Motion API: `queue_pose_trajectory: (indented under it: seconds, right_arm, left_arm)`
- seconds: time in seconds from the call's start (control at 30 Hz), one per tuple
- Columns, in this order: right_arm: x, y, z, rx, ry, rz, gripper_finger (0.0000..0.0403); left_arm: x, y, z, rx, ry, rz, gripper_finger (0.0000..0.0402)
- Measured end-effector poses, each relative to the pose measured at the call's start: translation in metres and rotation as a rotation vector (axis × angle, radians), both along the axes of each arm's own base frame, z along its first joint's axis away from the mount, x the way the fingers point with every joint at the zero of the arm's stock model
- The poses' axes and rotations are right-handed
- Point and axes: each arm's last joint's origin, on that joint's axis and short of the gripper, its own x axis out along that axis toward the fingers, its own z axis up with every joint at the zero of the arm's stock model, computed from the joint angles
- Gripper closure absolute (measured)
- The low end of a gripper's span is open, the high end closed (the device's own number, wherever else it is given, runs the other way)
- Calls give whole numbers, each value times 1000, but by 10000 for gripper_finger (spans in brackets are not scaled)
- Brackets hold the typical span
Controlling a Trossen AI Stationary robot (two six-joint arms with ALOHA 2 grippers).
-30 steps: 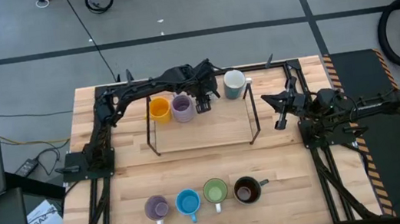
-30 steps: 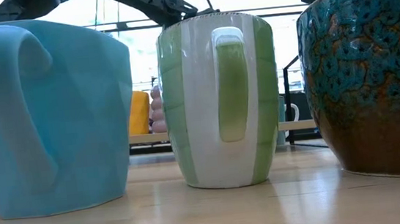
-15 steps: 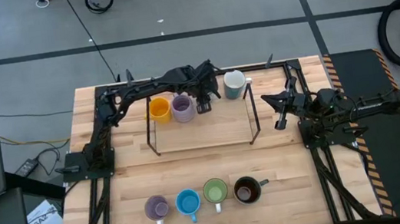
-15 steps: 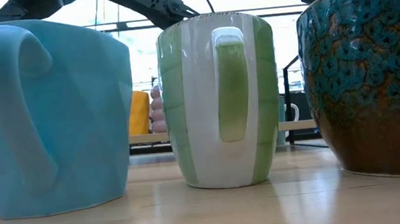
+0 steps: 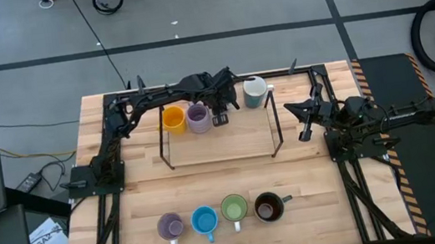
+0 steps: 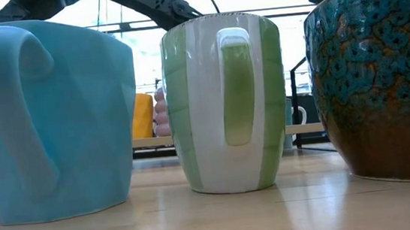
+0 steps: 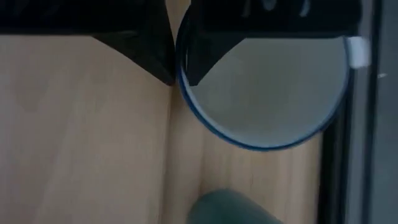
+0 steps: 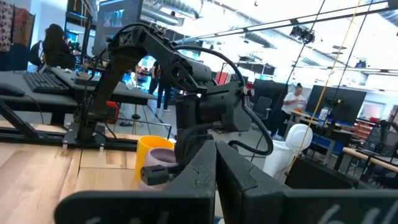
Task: Place coffee mugs
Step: Put the white mug on the shelf
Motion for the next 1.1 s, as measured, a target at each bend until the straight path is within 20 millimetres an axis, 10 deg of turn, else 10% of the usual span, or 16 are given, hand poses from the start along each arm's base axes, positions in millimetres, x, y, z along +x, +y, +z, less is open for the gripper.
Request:
queue_pose_trajectory:
  seconds: [0.33,0.73,1.1]
  right_arm:
    - [0,0,0,0,0,0,394]
    - [0,0,0,-4,-2,-1,394]
    - [0,0,0,-2,-3,-2,394]
  left_arm:
    - [-2,0,8,10,32,1,377]
    - [-7,1,65,26,31,15,372]
    - [0,-32,79,-117,4,-95,375]
